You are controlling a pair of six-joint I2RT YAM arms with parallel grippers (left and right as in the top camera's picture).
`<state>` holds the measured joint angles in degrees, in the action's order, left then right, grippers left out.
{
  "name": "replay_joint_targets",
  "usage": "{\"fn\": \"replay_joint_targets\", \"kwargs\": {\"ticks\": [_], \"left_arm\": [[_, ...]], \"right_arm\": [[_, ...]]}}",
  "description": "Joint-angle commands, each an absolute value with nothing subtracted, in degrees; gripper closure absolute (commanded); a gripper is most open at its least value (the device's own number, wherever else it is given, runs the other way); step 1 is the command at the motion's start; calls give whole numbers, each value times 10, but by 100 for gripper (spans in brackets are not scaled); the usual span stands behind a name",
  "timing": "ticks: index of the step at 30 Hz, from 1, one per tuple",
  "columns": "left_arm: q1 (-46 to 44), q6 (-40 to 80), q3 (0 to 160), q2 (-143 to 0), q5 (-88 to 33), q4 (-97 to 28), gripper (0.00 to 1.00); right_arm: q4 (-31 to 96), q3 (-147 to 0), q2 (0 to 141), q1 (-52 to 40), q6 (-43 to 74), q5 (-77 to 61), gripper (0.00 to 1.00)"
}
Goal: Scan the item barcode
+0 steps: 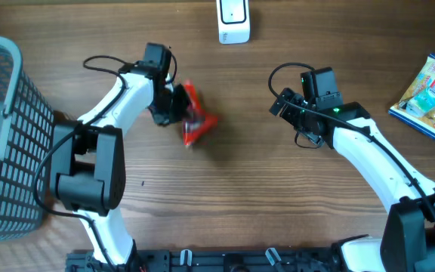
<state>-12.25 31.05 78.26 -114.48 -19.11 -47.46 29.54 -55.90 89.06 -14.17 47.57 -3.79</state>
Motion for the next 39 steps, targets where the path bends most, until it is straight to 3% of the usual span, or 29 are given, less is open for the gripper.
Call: {"fn": "replay_joint_targets", "kwargs": {"ticks": [1,3,9,10,14,16,21,25,28,29,31,39], "left_arm": [[-130,149,743,-1184,-208,-588,96],[-143,88,743,-1184,-227,-633,94],[-206,64,825,-1184,-227,-689,44],[-209,65,872,-1184,-227,-725,0],[-190,124,1054,-1184,-194,-817,0],[-156,229,1136,-1184,-103,-856,0],[-42,402,1162,-1180,-1,-855,0],[4,408,1162,-1180,1,-846,0],[14,408,1162,-1180,97,-837,0],[15,408,1162,-1180,102,-838,0],[14,408,1162,-1180,102,-834,0],[14,408,1162,-1180,101,-834,0]], "right_arm": [[295,-558,891,-142,481,-26,0],[298,-558,891,-142,478,-49,0],[255,-558,890,-142,306,-286,0],[255,-558,890,-142,306,-309,0],[260,-558,890,-143,306,-359,0],[273,-558,890,-144,317,-373,0],[262,-545,895,-218,234,-365,1],[298,-585,907,-339,229,-254,4],[427,-696,928,-400,214,-163,1],[446,-718,944,-420,225,-106,4],[439,-729,985,-468,257,19,5],[455,-836,1159,-575,275,146,11]]}}
